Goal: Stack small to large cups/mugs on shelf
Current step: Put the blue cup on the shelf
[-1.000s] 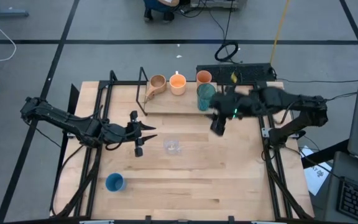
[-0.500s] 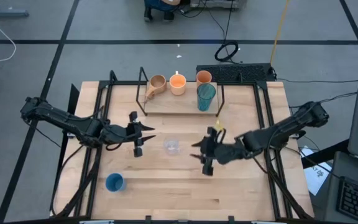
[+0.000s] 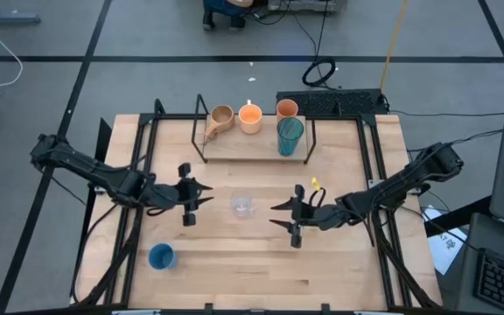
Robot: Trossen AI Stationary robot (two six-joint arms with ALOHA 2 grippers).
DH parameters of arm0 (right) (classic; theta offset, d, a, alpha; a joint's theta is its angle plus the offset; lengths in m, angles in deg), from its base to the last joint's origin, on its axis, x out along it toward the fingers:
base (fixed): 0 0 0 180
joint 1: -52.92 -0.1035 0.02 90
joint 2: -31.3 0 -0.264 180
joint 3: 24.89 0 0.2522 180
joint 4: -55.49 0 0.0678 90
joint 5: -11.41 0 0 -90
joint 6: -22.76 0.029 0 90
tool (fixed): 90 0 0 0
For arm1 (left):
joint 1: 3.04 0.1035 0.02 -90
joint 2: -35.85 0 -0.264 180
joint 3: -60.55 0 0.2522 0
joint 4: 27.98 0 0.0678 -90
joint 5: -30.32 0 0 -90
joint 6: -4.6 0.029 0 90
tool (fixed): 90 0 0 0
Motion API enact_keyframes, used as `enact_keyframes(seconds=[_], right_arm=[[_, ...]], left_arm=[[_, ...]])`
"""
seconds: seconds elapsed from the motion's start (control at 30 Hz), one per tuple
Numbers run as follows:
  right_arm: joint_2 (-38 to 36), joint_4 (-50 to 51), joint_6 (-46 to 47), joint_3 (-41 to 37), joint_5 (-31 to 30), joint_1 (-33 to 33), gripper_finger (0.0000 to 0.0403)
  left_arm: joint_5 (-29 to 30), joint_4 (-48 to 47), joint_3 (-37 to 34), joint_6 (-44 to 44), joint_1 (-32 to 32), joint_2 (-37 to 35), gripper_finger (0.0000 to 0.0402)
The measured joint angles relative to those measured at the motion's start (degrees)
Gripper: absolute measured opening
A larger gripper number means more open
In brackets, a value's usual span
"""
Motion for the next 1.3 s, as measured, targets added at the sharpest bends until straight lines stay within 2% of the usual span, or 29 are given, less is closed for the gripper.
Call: enact_keyframes(seconds=[0.33, 0.5, 0.6, 0.77, 1.0, 1.13, 1.3], right_arm=[[0.0, -5.83, -0.41, -5.24, 0.22, -0.28, 0.0164], [0.0, -6.31, -0.59, -6.1, 0.24, -0.83, 0.0164], [0.0, -6.46, -1.2, -6.24, 0.24, -0.9, 0.0164], [0.0, -7.05, -2.13, -6.24, 0.24, -0.9, 0.0164], [0.02, -6.65, -2.25, -6.24, 0.26, -0.9, 0.0164], [0.02, -6.68, -2.25, -6.24, 0.26, -0.9, 0.0164], [0.02, -6.65, -2.08, -6.24, 0.28, -0.9, 0.0164]], left_arm=[[-0.09, -14.86, 0.94, -9.42, -6.06, -0.68, 0.0129], [-0.55, -29.05, 8.43, -16.53, -9.98, -0.94, 0.0129], [-1.02, -34.42, 13.59, -17.78, -12.16, -0.96, 0.0129], [-5.32, -42.17, 21.91, -18.45, -14.5, -0.52, 0.0129], [-8.02, -64.52, 34.61, -22.79, -15.67, 5.3, 0.0129], [-10.34, -69.44, 35.8, -21.94, -14.95, 7.25, 0.0129], [-19.85, -69.46, 35.82, -23.26, -13.22, 8.53, 0.0129]])
